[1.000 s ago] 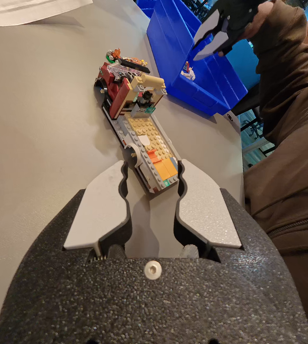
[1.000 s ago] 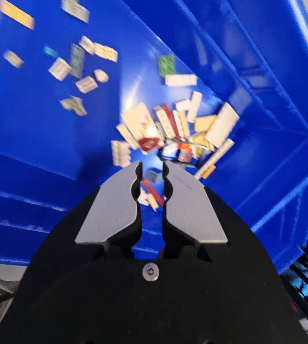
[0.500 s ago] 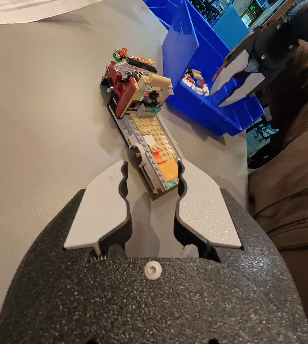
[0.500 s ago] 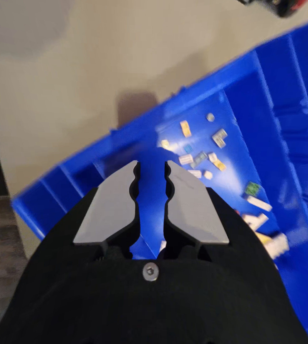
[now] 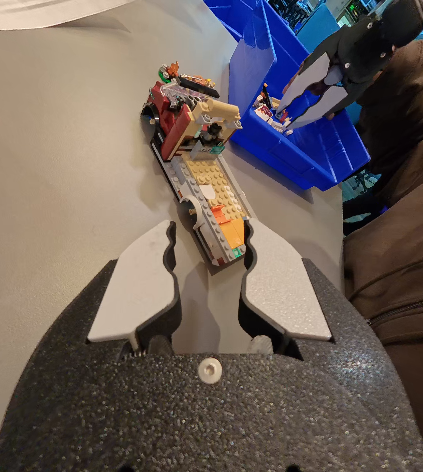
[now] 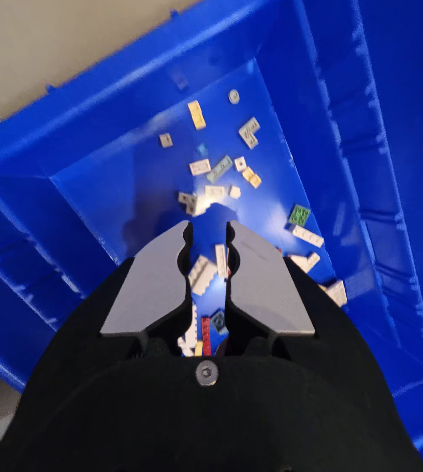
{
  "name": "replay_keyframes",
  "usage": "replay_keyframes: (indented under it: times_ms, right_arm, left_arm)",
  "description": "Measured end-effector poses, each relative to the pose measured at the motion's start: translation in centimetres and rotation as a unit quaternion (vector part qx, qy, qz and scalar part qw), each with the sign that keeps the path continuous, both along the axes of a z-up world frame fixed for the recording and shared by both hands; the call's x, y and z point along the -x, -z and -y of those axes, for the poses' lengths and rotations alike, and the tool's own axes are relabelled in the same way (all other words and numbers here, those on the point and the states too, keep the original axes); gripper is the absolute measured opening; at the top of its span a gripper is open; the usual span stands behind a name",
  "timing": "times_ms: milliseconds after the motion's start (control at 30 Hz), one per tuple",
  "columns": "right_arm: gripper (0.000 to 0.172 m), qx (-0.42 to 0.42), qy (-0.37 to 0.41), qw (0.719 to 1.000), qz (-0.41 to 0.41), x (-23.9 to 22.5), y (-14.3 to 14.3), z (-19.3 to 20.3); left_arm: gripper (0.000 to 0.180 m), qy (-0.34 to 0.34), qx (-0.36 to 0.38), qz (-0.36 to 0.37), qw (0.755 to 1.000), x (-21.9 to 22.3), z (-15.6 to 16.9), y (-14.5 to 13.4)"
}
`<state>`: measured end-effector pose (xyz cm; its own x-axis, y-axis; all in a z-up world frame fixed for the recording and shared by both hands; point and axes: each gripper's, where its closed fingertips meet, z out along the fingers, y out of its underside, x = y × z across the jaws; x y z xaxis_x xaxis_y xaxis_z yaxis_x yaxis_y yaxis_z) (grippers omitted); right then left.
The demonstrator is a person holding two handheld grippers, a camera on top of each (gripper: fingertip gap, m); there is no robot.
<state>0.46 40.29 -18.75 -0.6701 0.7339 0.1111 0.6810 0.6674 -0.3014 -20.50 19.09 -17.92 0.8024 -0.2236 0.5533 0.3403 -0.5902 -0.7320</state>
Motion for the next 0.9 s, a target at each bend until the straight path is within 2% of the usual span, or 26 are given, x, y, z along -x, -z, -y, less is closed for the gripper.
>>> replay_keyframes:
  times_ms: [133, 233, 533, 900]
  right_arm:
    - [0.025, 0.026, -0.047, 0.999, 0.004, 0.9, 0.6, 3.5]
    - [0.026, 0.025, -0.063, 0.998, 0.000, 1.5, 0.9, 4.5]
    - [0.026, -0.017, -0.017, 1.000, -0.008, 2.2, 1.2, -0.3]
    - [0.026, -0.001, -0.084, 0.996, -0.015, 2.1, 1.2, 4.6]
  left_arm:
    - [0.052, 0.000, 0.000, 0.000, 1.000, 0.0, 0.0, 0.0]
    - [0.052, -0.001, -0.001, 0.000, 1.000, 0.0, 0.0, 0.0]
    - [0.052, 0.003, -0.001, 0.002, 1.000, -0.1, 0.0, -0.1]
    - [0.052, 0.003, -0.003, -0.003, 1.000, -0.1, 0.1, -0.1]
